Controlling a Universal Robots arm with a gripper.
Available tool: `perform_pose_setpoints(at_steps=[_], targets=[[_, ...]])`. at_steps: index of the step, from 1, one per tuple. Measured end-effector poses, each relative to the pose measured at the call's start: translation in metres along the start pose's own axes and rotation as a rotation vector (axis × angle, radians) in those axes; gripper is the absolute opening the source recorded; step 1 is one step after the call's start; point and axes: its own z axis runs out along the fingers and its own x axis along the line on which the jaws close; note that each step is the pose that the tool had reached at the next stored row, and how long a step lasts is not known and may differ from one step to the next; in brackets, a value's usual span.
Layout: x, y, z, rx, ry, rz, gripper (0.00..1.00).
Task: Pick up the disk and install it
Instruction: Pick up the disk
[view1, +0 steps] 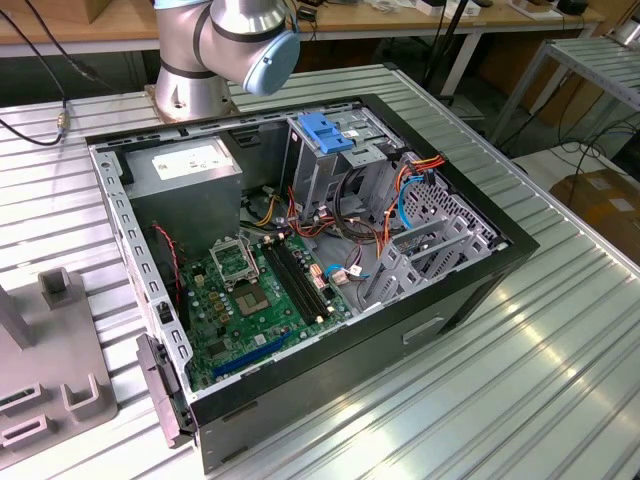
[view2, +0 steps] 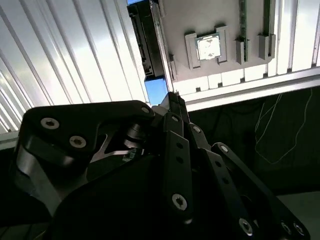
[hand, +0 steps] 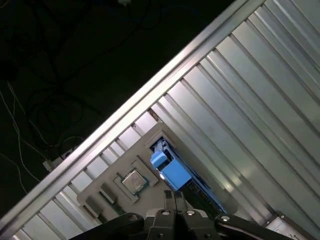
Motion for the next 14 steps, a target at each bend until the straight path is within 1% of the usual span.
perform_pose_setpoints(at_steps=[5, 8, 9, 10, 11, 14], targets=[[0.0000, 0.0000, 0.0002, 0.0019, -0.0012, -0.083, 0.10], [0.0000, 0.0000, 0.0004, 0.0048, -0.0014, -0.172, 0.10], [0.0000, 0.0000, 0.0004, 0.0056, -0.0011, -0.191, 0.10], [0.0001, 0.0000, 0.0004, 0.0074, -0.0001, -0.219, 0.10], [0.0001, 0.0000, 0.0005, 0.0085, 0.0004, -0.240, 0.10], [0.0000, 0.0000, 0.0006, 0.0104, 0.0005, -0.286, 0.10]])
